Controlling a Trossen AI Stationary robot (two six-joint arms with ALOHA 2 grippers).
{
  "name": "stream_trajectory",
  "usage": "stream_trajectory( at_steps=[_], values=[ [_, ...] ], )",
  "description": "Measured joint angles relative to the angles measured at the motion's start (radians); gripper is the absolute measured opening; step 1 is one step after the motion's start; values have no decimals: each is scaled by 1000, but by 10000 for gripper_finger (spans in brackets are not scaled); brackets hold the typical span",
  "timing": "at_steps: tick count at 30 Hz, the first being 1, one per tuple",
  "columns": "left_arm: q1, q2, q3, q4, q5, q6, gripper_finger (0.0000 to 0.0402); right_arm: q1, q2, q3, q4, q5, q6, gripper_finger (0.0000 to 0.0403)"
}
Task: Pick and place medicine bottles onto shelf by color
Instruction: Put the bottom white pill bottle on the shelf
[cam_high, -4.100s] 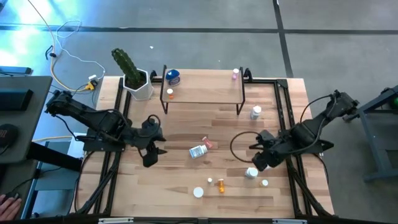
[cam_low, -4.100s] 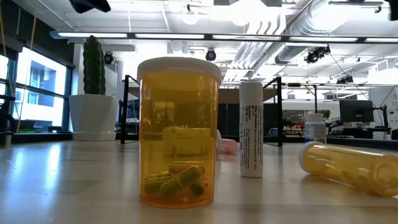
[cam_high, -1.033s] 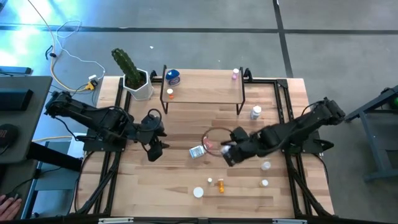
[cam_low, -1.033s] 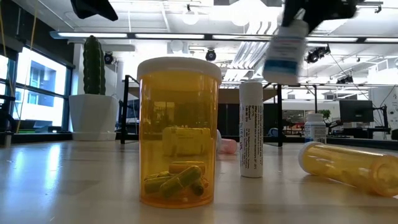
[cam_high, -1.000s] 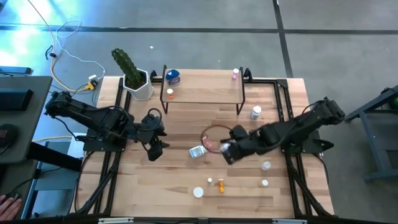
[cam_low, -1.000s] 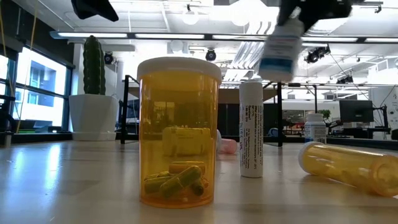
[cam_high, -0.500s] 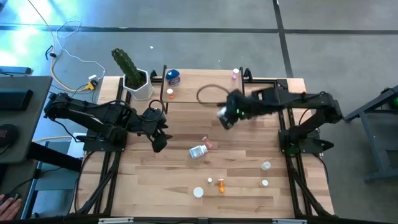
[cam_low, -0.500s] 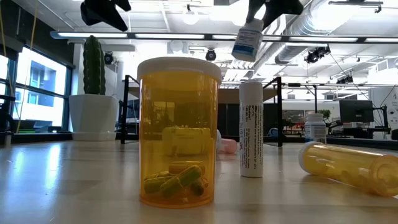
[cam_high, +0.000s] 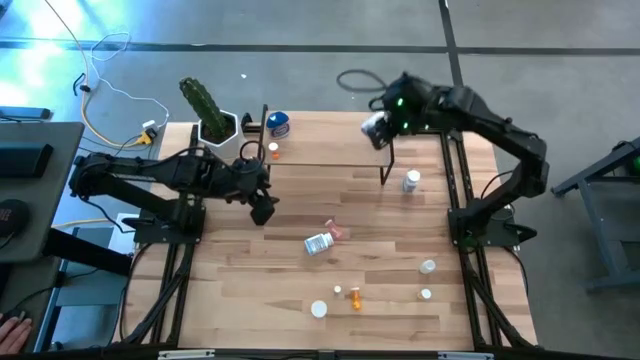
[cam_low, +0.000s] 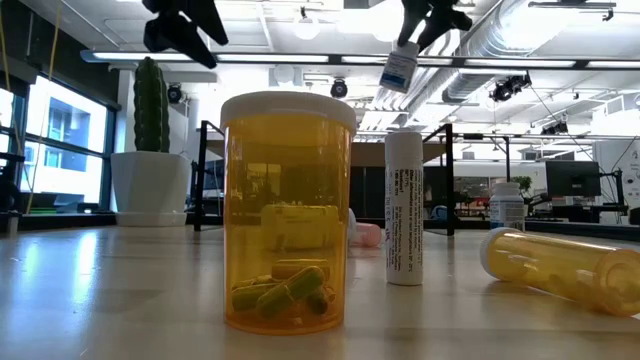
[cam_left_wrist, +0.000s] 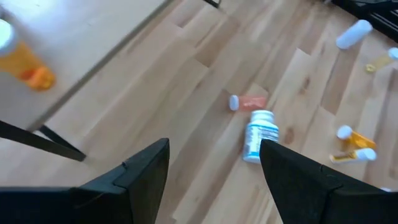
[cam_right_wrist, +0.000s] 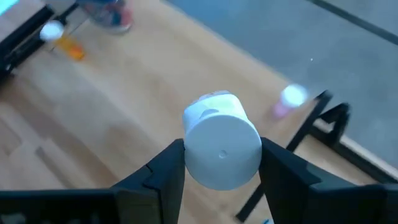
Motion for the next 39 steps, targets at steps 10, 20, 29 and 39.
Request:
stream_trajectory(
  at_steps=[10,20,29,39],
  values=[
    [90,0,0,0,0,5,239,-175,17,74,25,-93,-152,163],
    [103,0,0,0,8,-5,239,-188,136,74,-96,-219,-186,163],
    [103,0,0,0,8,-5,239,-188,195,74,-171,-212,-221,163],
    [103,0,0,0,8,-6,239,-183,249,73,-184,-208,-241,163]
  ],
)
